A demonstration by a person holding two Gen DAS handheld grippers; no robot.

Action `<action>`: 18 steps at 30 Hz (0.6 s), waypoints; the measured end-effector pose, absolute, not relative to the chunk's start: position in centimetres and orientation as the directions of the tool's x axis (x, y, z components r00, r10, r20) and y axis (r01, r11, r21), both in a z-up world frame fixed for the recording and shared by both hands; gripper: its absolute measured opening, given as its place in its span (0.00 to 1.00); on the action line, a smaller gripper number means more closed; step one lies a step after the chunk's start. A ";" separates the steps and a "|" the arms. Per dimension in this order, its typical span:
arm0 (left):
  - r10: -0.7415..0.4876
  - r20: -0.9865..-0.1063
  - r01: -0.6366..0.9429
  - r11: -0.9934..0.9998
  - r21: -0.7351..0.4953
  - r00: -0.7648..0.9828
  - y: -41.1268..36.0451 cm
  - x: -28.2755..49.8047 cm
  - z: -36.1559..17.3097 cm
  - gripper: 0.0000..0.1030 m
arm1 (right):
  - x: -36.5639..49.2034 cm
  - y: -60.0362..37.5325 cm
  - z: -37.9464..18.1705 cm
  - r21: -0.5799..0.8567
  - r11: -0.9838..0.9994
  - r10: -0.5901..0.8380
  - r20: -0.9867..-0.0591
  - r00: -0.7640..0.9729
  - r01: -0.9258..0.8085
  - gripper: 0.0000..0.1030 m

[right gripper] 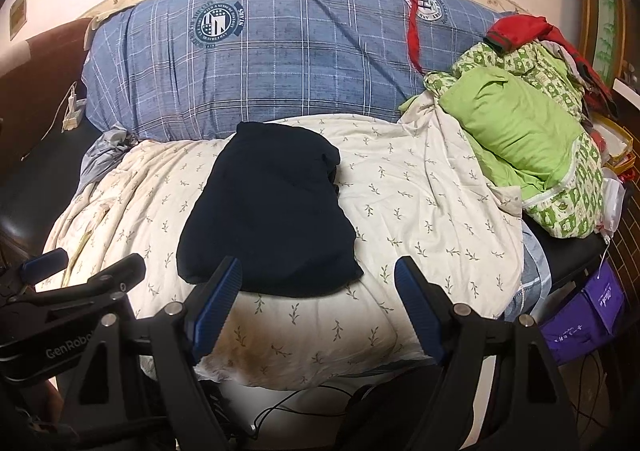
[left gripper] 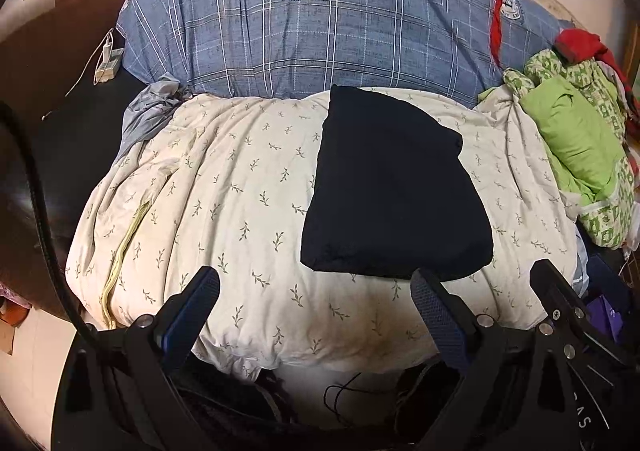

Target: Fold large clothes

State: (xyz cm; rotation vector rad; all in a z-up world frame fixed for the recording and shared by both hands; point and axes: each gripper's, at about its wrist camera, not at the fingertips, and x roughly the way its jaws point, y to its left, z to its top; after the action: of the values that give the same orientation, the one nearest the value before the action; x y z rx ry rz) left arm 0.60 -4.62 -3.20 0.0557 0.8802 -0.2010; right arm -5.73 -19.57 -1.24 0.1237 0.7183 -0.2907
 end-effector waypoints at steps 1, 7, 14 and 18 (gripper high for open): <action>-0.151 -0.771 0.197 0.980 -0.034 0.619 -4.7 0.7 -3.2 0.94 | -5.7 -19.6 -1.3 0.012 0.953 -0.220 -0.664 0.715 0.304 0.77; -0.153 -0.775 0.193 0.980 -0.041 0.613 -5.0 0.9 -3.3 0.94 | -5.7 -19.7 -1.3 0.010 0.953 -0.221 -0.664 0.715 0.304 0.77; -0.157 -0.783 0.193 0.980 -0.048 0.602 -5.2 1.1 -3.4 0.94 | -5.5 -20.5 -1.6 0.012 0.952 -0.219 -0.671 0.709 0.305 0.77; -0.165 -0.790 0.197 0.979 -0.057 0.591 -5.3 1.4 -3.6 0.94 | -5.4 -20.7 -1.6 0.013 0.951 -0.220 -0.672 0.707 0.309 0.77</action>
State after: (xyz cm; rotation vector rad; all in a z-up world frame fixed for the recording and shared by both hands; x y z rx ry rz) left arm 1.36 -5.32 -3.62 0.0382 0.9146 -0.2104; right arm -5.42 -20.73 -1.61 0.1277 0.7293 -0.2947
